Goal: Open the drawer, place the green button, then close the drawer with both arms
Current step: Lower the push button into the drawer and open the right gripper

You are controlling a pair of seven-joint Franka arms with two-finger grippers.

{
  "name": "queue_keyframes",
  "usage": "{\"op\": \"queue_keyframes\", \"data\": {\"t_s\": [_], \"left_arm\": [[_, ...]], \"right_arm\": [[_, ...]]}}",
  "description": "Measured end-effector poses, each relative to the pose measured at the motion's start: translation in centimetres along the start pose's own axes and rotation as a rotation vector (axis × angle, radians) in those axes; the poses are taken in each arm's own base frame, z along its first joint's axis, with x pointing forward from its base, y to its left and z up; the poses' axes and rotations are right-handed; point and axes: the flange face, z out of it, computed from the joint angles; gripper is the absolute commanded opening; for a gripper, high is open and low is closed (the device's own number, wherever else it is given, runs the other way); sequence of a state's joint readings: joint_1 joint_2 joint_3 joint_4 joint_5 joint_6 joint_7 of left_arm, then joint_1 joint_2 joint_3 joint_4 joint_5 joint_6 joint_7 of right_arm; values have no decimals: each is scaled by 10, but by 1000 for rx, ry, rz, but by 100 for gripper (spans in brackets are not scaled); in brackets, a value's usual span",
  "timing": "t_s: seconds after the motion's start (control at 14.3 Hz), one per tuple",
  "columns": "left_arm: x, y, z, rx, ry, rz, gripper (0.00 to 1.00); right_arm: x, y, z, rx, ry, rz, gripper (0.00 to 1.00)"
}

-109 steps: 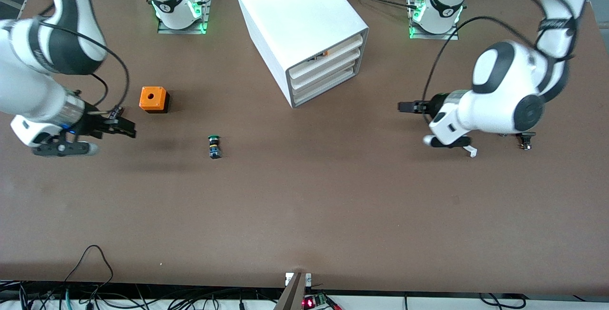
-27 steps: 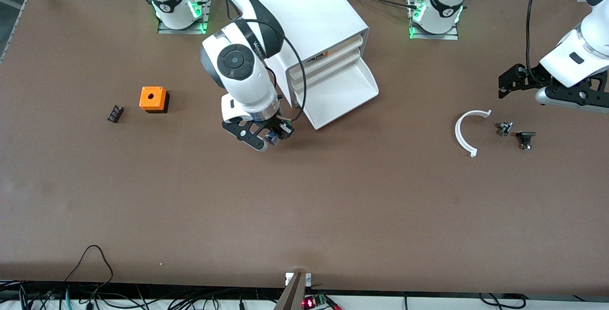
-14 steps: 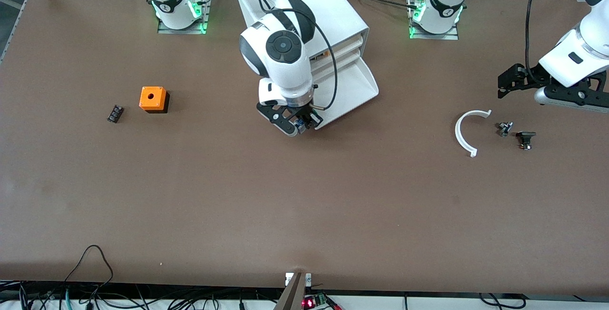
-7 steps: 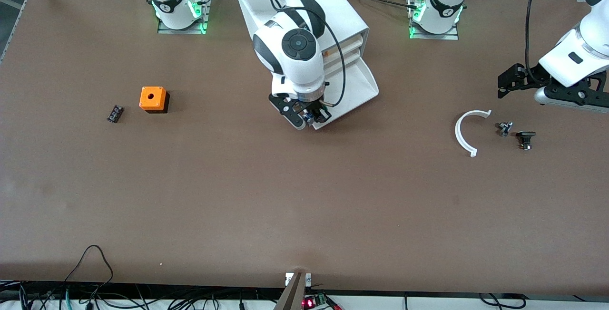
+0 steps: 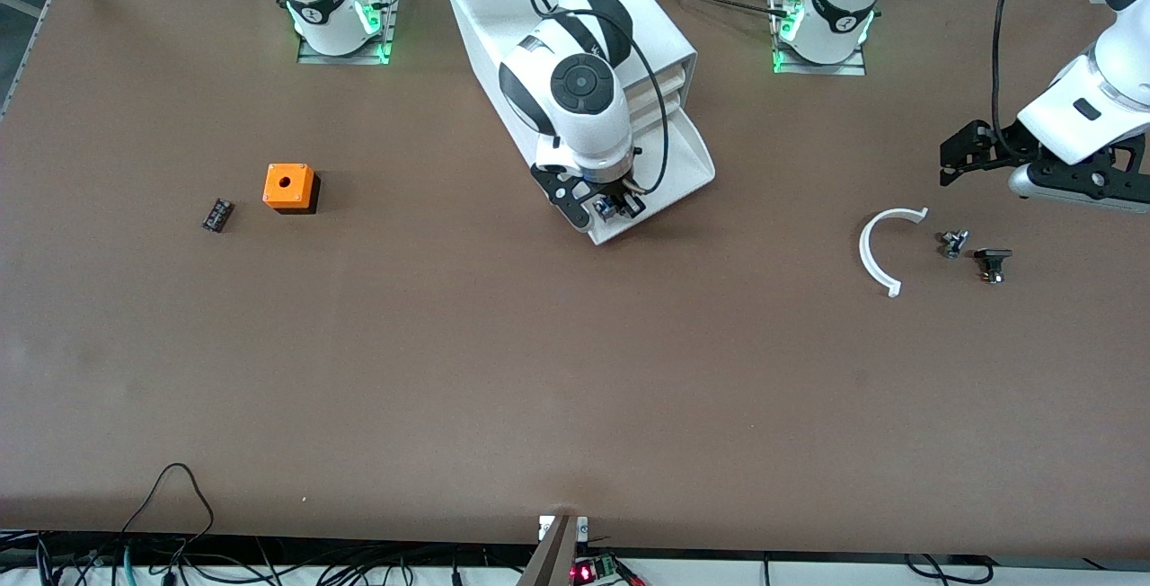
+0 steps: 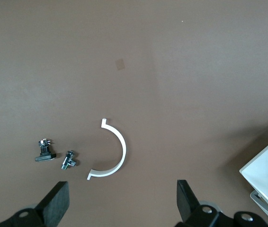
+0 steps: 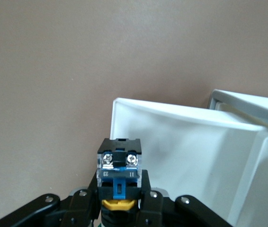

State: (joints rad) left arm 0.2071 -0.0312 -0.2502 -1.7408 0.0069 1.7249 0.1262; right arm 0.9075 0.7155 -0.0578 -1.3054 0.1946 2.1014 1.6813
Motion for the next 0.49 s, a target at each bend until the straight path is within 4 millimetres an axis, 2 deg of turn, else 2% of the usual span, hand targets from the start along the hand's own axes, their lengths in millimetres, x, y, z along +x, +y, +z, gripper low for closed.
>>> {"op": "queue_keyframes", "data": {"t_s": [0.28,0.49], "left_arm": [[0,0,0,0,0,0,100],[0,0,0,0,0,0,100]], "right_arm": [[-26,10,31,-41,9,-20,12],[-27,13,47,-61,24,-25,12]]}}
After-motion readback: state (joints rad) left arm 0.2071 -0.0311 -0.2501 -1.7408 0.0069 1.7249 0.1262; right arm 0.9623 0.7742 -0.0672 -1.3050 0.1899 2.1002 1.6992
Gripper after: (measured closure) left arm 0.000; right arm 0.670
